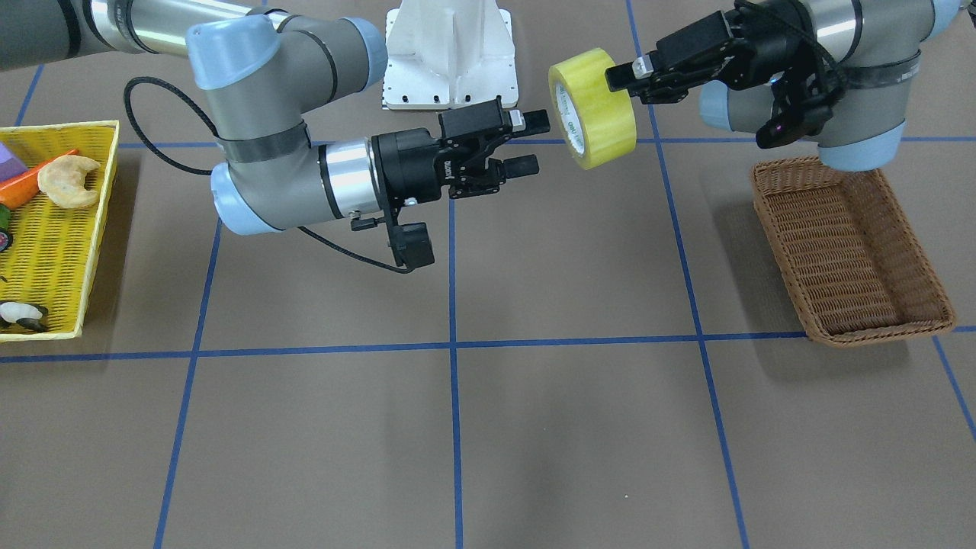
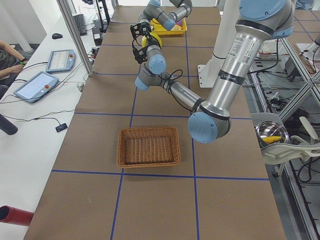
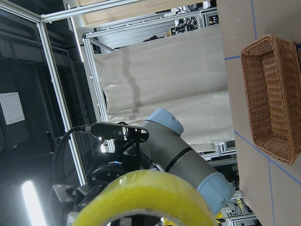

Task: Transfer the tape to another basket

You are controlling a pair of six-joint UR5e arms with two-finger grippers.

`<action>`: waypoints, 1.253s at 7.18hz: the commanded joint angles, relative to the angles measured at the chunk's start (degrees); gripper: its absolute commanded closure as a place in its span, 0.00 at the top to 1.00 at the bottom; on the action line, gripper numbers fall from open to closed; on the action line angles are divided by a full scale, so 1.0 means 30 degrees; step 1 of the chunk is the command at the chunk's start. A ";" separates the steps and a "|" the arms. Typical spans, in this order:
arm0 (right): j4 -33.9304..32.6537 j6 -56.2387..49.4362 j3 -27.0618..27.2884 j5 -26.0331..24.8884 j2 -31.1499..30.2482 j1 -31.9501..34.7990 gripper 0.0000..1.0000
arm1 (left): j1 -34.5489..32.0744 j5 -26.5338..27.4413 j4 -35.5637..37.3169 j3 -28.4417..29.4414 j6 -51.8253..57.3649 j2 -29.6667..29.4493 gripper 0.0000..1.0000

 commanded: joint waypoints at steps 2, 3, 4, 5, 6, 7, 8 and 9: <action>-0.0023 0.0025 0.1727 -0.1035 -0.2159 0.0893 1.00 | -0.0489 -0.0029 -0.1195 -0.0017 0.0084 0.1135 0.00; -0.0023 -0.0004 0.2632 -0.1995 -0.3211 0.1506 1.00 | -0.1102 -0.0117 -0.1490 0.0012 0.0142 0.1719 0.00; -0.0023 -0.0091 0.2815 -0.3600 -0.3598 0.2382 1.00 | -0.1601 -0.0379 -0.1348 0.0099 0.1100 0.2247 0.00; -0.0023 -0.0150 0.2933 -0.5037 -0.3805 0.3203 1.00 | -0.1954 -0.1222 -0.1231 0.0100 0.3256 0.3326 0.00; -0.0023 -0.0179 0.3253 -0.6937 -0.4213 0.4168 1.00 | -0.2480 -0.1898 -0.0563 0.0129 0.5250 0.4381 0.00; -0.0023 -0.0470 0.3344 -0.8580 -0.4653 0.5048 1.00 | -0.3007 -0.2079 0.1271 0.0246 0.7561 0.4913 0.00; 0.0006 -0.0647 0.3345 -0.9902 -0.4715 0.5695 1.00 | -0.3157 -0.3154 0.2740 0.0218 1.0717 0.5905 0.00; -0.0023 -0.0619 0.3403 -1.1423 -0.4774 0.6484 0.99 | -0.3768 -0.3367 0.3770 0.0218 1.3213 0.6988 0.00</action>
